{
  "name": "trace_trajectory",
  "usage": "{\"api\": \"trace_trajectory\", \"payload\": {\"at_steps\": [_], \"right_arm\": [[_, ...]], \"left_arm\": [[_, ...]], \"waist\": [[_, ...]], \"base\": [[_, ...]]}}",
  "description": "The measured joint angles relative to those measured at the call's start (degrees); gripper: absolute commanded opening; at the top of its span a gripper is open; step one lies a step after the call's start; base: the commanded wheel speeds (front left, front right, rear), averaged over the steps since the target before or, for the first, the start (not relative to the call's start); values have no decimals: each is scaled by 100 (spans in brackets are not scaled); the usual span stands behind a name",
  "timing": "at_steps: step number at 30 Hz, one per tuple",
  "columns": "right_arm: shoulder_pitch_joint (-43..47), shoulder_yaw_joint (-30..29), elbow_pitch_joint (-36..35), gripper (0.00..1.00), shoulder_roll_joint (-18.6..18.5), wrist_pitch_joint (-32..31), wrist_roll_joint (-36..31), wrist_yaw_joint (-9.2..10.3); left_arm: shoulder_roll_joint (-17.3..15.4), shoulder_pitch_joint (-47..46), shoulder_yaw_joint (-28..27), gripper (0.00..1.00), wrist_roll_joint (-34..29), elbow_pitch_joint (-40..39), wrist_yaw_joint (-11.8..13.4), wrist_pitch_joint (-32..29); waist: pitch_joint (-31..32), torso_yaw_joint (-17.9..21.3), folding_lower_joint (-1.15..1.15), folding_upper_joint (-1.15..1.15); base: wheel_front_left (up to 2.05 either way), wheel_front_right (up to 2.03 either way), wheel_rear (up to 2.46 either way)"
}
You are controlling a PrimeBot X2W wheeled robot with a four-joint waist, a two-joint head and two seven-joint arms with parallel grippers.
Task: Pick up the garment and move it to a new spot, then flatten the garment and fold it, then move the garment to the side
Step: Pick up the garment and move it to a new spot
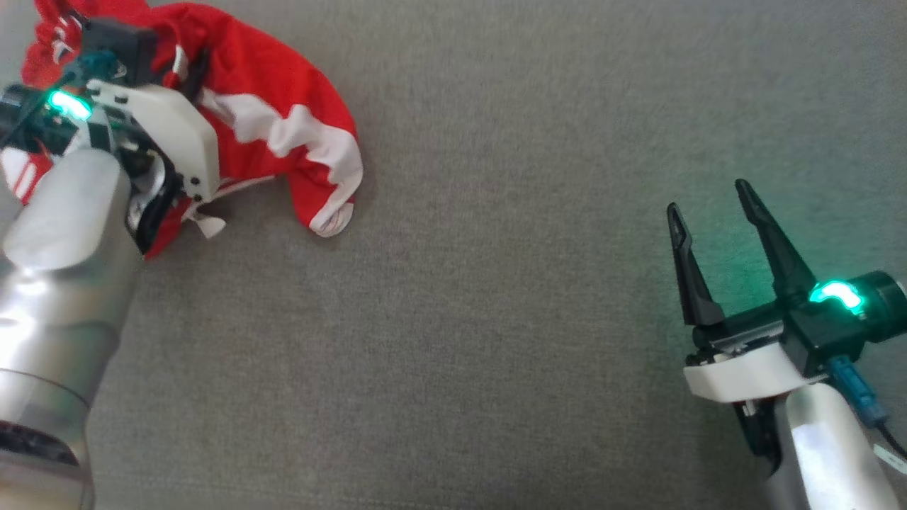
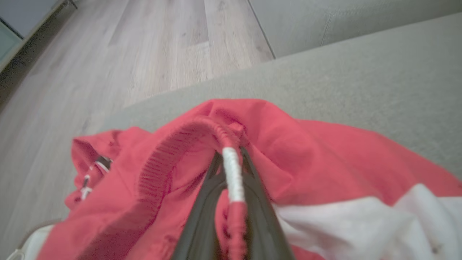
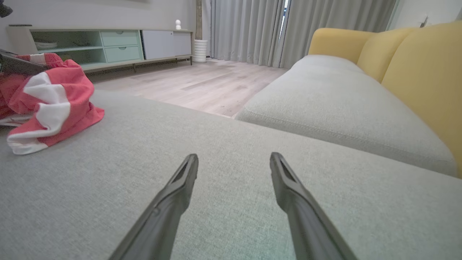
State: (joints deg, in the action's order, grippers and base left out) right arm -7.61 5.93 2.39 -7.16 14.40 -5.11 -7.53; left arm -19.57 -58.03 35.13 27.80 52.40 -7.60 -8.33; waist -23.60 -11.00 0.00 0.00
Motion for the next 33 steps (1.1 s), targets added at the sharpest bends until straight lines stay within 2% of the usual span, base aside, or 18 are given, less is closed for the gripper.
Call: {"api": "trace_trajectory", "payload": {"at_steps": [12, 16, 20, 24, 26, 33], "right_arm": [[765, 8, 242, 100, 366, 5, 84, 0], [984, 68, 267, 100, 416, 5, 129, 0], [1072, 135, 271, 100, 443, 5, 291, 0], [1071, 181, 269, 100, 443, 7, 313, 0], [1071, 191, 270, 100, 443, 5, 313, 0], [1072, 322, 263, 100, 443, 7, 330, 0]], "left_arm": [[-439, -275, 938, 0, 638, -1032, 0, -53], [-539, -274, 1120, 0, 920, -1418, 1, -132], [-561, -276, 1204, 0, 1159, -1804, 1, -198], [-427, -275, 1352, 0, 1207, -2075, 1, -199], [-371, -275, 1365, 0, 1207, -2109, 1, -156], [307, -16, 1678, 0, 1299, -1856, 55, -51]], "waist": [[1506, 302, -2, 0], [1934, 594, -3, 1], [2181, 1060, -1, 0], [2344, 1576, -1, 1], [2374, 1706, -1, 1], [2437, 2527, 0, 1]], "base": [[0, 0, 0], [0, 0, 0], [0, 0, 0], [0, 0, 0], [0, 0, 0], [0, 0, 0]]}}
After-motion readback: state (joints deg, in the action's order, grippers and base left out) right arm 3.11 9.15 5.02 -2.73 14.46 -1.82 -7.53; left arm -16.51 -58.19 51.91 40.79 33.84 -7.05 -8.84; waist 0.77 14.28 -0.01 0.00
